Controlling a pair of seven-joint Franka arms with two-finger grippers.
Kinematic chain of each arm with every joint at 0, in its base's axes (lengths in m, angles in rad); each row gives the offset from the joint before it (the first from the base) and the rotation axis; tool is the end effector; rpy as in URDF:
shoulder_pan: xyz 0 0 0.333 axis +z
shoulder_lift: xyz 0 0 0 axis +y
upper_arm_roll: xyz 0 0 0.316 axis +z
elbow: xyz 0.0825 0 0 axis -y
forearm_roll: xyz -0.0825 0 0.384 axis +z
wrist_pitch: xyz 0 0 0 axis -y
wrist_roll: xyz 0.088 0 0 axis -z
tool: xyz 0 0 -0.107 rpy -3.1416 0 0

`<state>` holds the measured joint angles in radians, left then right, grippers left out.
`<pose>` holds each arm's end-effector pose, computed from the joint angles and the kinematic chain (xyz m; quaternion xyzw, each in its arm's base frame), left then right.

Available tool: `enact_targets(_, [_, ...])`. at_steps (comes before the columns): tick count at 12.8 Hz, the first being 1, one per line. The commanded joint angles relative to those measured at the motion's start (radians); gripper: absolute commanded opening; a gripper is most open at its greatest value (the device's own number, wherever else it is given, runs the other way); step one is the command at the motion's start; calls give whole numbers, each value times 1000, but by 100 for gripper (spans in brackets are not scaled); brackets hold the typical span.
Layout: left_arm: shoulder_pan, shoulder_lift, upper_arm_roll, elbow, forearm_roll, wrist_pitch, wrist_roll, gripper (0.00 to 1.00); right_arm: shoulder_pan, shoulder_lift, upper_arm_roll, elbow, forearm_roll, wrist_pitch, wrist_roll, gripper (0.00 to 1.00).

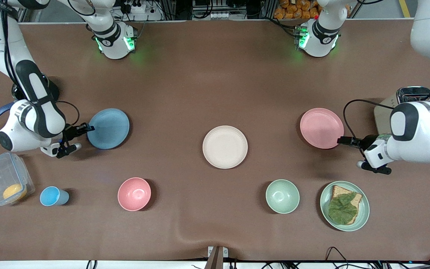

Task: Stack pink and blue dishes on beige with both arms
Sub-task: 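Reach the right gripper to the blue plate rim and grasp it, then grasp the pink plate with the left gripper while the right gripper lifts the blue plate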

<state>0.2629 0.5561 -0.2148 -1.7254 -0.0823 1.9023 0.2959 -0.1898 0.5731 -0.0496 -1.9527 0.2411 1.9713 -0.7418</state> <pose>0.6243 0.0339 0.2458 0.9740 -0.0957 -0.1638 0.1238 0.5376 -0.1160 0.1517 -0.9451 -0.1648 0.2012 0.1979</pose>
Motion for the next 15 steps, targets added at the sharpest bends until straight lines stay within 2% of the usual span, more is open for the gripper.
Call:
enact_targets(1, [13,18,-12,-54,-22,29,28,100,10,25,1,23,15,-2,-16,0])
enact_targets(3, [15,-7,-11,-117,-5,31,70,100,10,25,1,64,15,-78,-7,0])
enact_targets(7, [36,16,-11,-129,36,72,167,99,44,24,4,193,30,-256,119,0])
enact_targets(8, [36,15,-11,-129,41,75,189,92,65,24,4,219,79,-297,169,0])
enact_targets(9, [38,18,-11,-129,41,77,203,80,90,24,2,239,117,-324,209,0])
enact_targets(12, [41,21,-11,-141,41,89,223,24,153,19,4,265,174,-330,344,0])
enact_targets(13, [41,21,-11,-145,41,89,223,10,156,18,4,270,182,-338,360,0])
enact_targets(14, [41,31,-11,-145,41,89,223,5,153,18,2,288,184,-365,363,0])
enact_targets(15, [45,48,-11,-142,41,89,224,5,144,19,2,311,184,-402,363,0])
